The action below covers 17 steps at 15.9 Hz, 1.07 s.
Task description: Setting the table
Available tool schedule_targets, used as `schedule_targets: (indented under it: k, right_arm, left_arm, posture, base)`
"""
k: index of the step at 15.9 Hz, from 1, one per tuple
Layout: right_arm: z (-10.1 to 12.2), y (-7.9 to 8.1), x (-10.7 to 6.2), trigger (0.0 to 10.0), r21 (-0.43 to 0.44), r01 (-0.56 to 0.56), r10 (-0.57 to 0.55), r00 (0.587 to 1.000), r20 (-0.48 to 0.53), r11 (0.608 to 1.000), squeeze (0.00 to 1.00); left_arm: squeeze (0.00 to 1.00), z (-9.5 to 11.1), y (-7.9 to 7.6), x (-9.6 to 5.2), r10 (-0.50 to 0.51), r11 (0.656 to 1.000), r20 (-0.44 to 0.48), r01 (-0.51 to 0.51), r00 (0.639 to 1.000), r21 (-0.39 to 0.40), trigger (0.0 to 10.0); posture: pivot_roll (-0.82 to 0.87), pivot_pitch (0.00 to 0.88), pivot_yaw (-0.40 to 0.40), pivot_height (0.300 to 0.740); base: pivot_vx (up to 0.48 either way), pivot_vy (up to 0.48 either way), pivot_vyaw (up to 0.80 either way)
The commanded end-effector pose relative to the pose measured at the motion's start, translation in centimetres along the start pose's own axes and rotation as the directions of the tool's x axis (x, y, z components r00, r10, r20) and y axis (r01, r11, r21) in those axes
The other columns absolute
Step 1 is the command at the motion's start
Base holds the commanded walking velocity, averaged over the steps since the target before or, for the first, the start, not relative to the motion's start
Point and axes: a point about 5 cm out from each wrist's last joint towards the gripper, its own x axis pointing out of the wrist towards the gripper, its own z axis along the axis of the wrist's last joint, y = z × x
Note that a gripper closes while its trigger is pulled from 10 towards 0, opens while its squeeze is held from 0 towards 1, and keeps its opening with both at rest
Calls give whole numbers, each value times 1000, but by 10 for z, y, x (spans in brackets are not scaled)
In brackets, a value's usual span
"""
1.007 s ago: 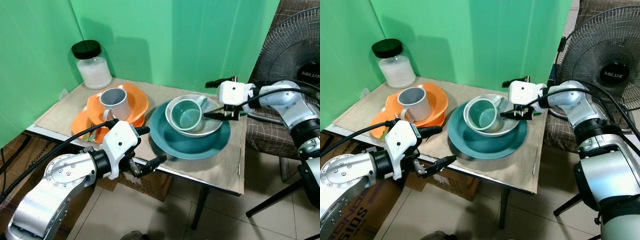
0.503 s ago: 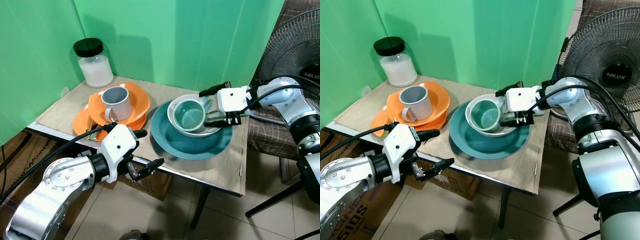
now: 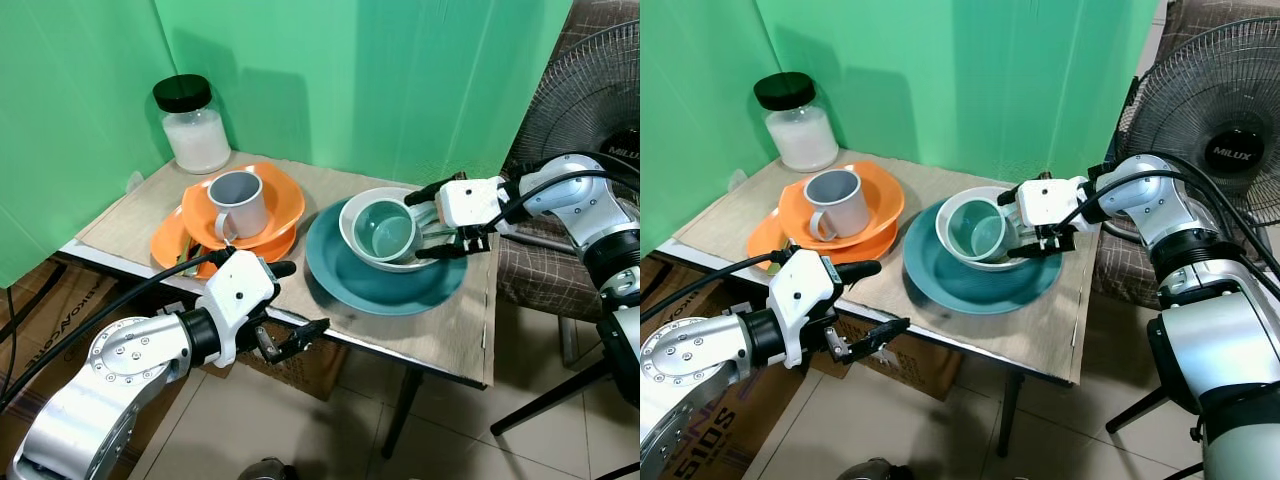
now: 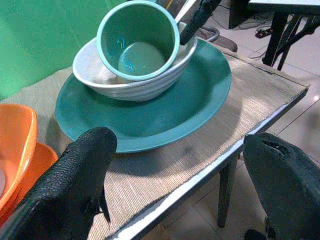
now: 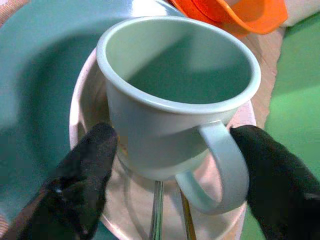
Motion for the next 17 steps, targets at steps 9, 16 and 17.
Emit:
schedule_targets:
  k: [9,16,17]
  right_arm:
    - [-1,-2,-2,0,24,2,-2,1000,-1,1000,0]
    - [1,-5,-6,0,33,19,-20,1000,9,999,0]
    - [1,-6,-7,0,36,25,-26,1000,14,999,0]
  left_arm:
    - [0,3,-1,1,-19,1000,3,19,1000,23,10000]
    - [0,4,1,2,-22,999,4,22,1000,32,10000]
    - [0,4,1,2,-23,999,3,22,1000,34,10000]
  posture:
    - [-61,14,70,740]
    - [-64,13,79,740]
    - [-64,13,79,740]
  base:
    - [0,0,0]
    - [0,0,0]
    - [0,0,0]
